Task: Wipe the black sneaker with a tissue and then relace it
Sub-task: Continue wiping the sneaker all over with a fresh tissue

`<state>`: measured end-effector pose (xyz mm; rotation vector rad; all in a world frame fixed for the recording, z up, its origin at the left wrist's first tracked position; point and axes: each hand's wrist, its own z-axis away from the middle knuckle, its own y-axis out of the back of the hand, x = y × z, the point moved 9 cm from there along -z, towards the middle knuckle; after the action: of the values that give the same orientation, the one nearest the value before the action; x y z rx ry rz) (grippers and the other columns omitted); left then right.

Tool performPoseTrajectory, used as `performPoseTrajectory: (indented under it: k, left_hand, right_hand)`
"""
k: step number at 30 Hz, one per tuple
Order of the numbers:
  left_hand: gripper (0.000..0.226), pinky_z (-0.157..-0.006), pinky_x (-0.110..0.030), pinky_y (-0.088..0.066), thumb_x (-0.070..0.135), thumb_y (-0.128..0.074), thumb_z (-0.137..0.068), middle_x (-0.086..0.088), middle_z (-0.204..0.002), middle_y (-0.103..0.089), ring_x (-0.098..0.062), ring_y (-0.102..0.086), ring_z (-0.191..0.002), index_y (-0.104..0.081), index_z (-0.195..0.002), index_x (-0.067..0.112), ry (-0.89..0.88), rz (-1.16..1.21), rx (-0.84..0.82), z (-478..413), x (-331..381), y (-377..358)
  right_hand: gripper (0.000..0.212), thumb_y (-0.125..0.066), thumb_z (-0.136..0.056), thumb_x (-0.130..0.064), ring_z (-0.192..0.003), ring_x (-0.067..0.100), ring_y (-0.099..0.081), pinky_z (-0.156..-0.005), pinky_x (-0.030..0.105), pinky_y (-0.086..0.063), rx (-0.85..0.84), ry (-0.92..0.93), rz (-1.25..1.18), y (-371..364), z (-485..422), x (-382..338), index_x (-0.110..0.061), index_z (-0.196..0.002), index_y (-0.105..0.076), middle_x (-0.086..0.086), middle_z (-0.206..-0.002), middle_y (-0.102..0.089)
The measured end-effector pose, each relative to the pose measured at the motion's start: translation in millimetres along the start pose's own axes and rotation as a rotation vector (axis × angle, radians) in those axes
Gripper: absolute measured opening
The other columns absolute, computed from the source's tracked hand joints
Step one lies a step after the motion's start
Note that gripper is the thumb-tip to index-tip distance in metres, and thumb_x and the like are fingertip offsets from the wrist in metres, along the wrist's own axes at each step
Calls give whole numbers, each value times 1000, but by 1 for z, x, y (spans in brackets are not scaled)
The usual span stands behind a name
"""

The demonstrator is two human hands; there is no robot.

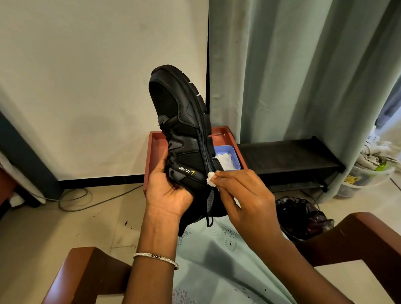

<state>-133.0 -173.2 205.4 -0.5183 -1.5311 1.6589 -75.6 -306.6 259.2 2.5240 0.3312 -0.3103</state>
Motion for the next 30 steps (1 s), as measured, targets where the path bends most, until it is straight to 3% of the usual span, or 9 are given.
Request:
performPoseTrajectory:
  k: [4,9,13,16,18,20,23,28,30]
  left_hand:
    - [34,-78,-49,-57,22,-59,-81,-22,-90,-74,-33,-75,-78,-75,-83,-9,-15,31,9,2,0,1]
    - [35,-85,-55,-51,25,-57,-85,-21,-103,-72,-32,-72,-92,-73,-99,-4,1,35,22,-1,-6,-2]
    - [43,-97,-44,-51,25,-56,-89,-23,-117,-68,-31,-68,-103,-67,-112,-10,69,41,35,4,-17,-5]
    - [45,-97,-47,-49,28,-54,-96,-16,-129,-62,-25,-61,-116,-60,-127,-4,96,79,39,3,-22,-4]
    - [45,-101,-45,-48,27,-55,-95,-13,-134,-59,-23,-58,-122,-59,-129,-1,99,61,41,2,-21,-2]
    - [47,-112,-34,-40,21,-64,-86,-6,-142,-54,-17,-50,-133,-58,-130,4,104,52,36,0,-18,0]
    - [61,-117,-22,-28,12,-76,-75,9,-149,-45,-5,-39,-140,-56,-133,13,121,104,3,0,-13,0]
    - [58,-116,-28,-33,15,-73,-74,0,-145,-51,-12,-46,-137,-59,-130,9,78,109,12,-2,-11,-1]
    - [50,-109,-34,-44,19,-69,-78,-7,-135,-60,-19,-59,-125,-63,-126,5,80,71,5,0,-13,-6]
  right_hand:
    - [16,-69,-91,-5,-98,23,-66,-87,33,-53,-49,22,32,-1,21,-1,-4,-105,-75,5,-107,-71]
    - [15,-71,-89,-1,-94,22,-65,-85,33,-52,-19,33,50,5,2,4,-3,-103,-75,6,-103,-72]
    - [16,-74,-86,1,-94,23,-66,-87,33,-53,64,12,54,9,-26,10,-3,-101,-76,8,-101,-72]
    - [16,-74,-86,1,-94,22,-65,-87,32,-53,79,-12,45,9,-31,16,-4,-101,-76,7,-101,-72]
    - [17,-74,-86,0,-96,21,-65,-88,33,-53,35,-13,38,9,-20,17,-5,-102,-76,6,-103,-72]
    - [18,-73,-87,0,-98,20,-64,-89,31,-52,-14,-8,21,10,-1,16,-6,-103,-76,4,-105,-71]
    - [21,-73,-87,1,-97,21,-65,-85,33,-52,-74,-10,13,10,24,14,-7,-106,-76,3,-107,-70]
    - [17,-72,-89,-3,-95,22,-65,-83,33,-53,-61,-4,45,7,16,18,-6,-105,-76,5,-103,-71]
    - [15,-70,-90,-4,-94,22,-65,-85,32,-53,-26,5,43,8,0,17,-5,-104,-76,6,-102,-71]
